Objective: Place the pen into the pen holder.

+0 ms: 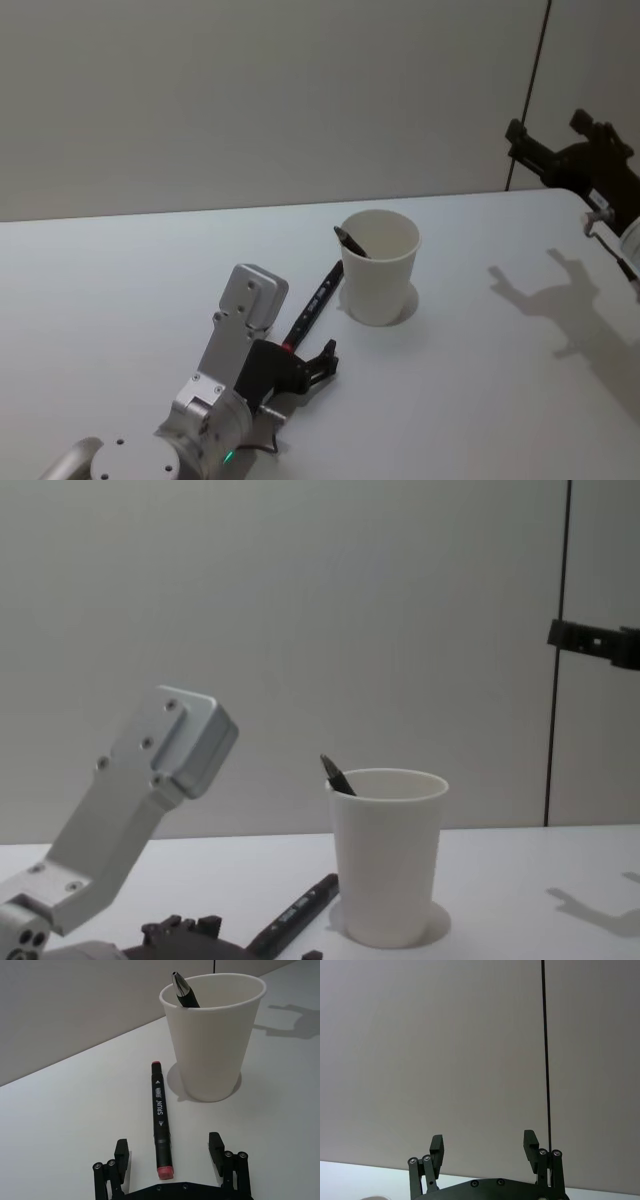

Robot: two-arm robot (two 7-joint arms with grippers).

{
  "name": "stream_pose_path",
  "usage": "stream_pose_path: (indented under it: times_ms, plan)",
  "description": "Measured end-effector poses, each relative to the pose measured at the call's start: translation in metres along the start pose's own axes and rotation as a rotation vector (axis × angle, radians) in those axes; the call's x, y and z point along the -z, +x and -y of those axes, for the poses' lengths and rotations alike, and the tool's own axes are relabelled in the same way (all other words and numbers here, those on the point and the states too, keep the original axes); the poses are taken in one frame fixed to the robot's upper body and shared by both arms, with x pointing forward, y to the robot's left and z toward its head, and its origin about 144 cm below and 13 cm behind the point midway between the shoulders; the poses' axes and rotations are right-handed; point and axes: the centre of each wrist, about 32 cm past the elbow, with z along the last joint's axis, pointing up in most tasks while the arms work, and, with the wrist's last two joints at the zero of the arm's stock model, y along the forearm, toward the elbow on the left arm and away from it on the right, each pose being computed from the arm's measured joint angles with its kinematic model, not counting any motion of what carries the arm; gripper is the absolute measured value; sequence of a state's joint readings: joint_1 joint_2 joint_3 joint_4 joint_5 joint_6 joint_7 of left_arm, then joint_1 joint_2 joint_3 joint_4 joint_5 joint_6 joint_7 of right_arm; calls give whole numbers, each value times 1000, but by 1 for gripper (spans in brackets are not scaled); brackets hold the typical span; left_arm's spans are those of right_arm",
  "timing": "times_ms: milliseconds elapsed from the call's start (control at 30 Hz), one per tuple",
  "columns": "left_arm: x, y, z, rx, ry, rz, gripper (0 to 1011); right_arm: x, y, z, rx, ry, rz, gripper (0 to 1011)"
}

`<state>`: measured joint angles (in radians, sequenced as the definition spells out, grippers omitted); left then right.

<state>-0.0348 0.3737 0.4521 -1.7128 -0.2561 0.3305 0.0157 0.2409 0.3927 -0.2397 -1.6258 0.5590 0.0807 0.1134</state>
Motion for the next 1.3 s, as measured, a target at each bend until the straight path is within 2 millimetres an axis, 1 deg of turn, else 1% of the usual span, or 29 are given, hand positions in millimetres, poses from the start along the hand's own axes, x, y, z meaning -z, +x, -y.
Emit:
stream_pose_path:
  times_ms: [767, 867, 933, 1000, 1067, 1133, 1167, 1233, 1267, 1300]
  plan:
    - [5, -1, 3, 0, -14, 1, 999, 0, 0, 0, 0, 0, 0, 1001]
    - [5, -1, 3, 1, -15, 1, 915, 0, 0, 0, 0, 0, 0, 1001]
    - [5, -1, 3, 1, -15, 1, 885, 0, 0, 0, 0, 0, 0, 1001]
    - [5, -1, 3, 1, -15, 1, 819, 0, 0, 0, 0, 0, 0, 1001]
    - [5, -1, 3, 1, -15, 1, 783, 0, 0, 0, 0, 0, 0, 1001]
    - [5, -1, 3, 1, -16, 1, 707, 0, 0, 0, 0, 0, 0, 1001]
    - [5, -1, 3, 1, -16, 1, 688, 0, 0, 0, 0, 0, 0, 1001]
    - [5, -1, 3, 1, -16, 1, 589, 0, 0, 0, 0, 0, 0, 1001]
    - [5, -1, 3, 1, -16, 1, 589, 0, 0, 0, 0, 0, 0, 1001]
    - [5, -1, 3, 1, -16, 1, 548, 0, 0, 0, 0, 0, 0, 1001]
